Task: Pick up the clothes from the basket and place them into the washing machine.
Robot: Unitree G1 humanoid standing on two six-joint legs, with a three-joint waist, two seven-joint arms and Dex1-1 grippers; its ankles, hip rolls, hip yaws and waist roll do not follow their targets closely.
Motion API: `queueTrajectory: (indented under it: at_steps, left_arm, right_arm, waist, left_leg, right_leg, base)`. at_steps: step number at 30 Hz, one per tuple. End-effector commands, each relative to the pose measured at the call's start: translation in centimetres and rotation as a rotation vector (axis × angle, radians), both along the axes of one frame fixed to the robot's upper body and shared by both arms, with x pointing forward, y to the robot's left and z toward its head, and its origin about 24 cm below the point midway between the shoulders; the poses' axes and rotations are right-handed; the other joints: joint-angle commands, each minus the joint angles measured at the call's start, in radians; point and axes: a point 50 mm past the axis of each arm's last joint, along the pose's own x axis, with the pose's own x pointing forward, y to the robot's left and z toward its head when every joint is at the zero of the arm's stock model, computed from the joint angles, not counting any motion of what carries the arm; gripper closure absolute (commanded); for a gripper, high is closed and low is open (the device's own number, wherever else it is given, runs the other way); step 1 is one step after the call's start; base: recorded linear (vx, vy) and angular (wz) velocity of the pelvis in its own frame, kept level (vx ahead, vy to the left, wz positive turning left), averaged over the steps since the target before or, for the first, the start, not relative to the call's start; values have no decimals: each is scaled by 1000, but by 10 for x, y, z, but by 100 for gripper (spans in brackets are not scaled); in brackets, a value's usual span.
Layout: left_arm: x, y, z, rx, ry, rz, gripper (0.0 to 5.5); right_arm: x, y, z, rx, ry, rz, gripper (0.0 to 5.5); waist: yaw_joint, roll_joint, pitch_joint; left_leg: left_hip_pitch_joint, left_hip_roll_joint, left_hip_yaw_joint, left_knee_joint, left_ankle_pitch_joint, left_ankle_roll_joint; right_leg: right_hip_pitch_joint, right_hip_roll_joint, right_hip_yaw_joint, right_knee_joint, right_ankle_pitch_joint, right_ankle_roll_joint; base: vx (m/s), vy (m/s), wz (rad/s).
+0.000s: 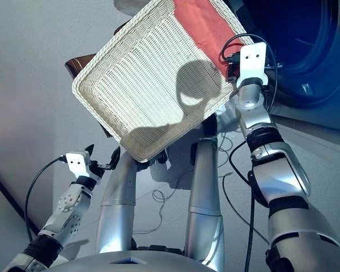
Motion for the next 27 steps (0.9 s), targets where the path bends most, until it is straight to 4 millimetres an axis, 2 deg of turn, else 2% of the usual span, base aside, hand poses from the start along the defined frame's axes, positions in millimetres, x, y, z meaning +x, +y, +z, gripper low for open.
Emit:
queueTrajectory:
  at_steps: [1,14,16,22,23,24,27]
  left_arm:
    - [-12,6,4,-49,-23,18,0]
    - [-15,7,4,-65,-20,22,0]
    - [-15,8,4,-66,-19,24,0]
    - [-13,5,5,-89,-25,35,0]
    - [-13,5,5,-90,-23,34,0]
    - [-13,5,5,-94,-24,34,0]
    - [-11,4,6,-99,-27,36,0]
  right_arm:
    - [-1,4,14,-28,-40,82,0]
    - [10,3,36,-183,27,75,0]
    - [12,-3,44,-256,39,25,0]
    - [13,-12,70,-306,23,-58,0]
    - [13,-13,73,-320,30,-69,365]
    - [13,-16,76,-327,33,-89,550]
    - [13,-20,80,-359,56,-131,550]
  waist:
    - [-20,21,-20]
    - [-3,14,-2]
    - [5,15,-1]
    - [19,16,2]
    - [22,17,2]
    - [24,17,2]
    - [31,18,2]
  left_leg:
    - [-46,-19,-25,-80,105,1]
    - [-83,-11,-34,-68,123,-4]
    - [-90,-11,-35,-71,128,-6]
    - [-104,-11,-38,-81,137,-10]
    - [-105,-10,-40,-84,139,-10]
    - [-105,-9,-40,-88,140,-11]
    - [-107,-10,-42,-93,143,-13]
  right_leg:
    - [14,-21,-91,8,-26,-68]
    - [-17,-22,-106,19,-10,-74]
    - [-22,-23,-109,20,-7,-74]
    - [-32,-26,-116,15,-5,-73]
    - [-34,-27,-118,15,-4,-73]
    - [-34,-28,-119,12,-3,-72]
    - [-35,-28,-122,9,-4,-72]
  base:
    - [0,0,0]
    - [0,0,0]
    - [0,0,0]
    - [0,0,0]
    - [0,0,0]
    - [0,0,0]
    - [0,0,0]
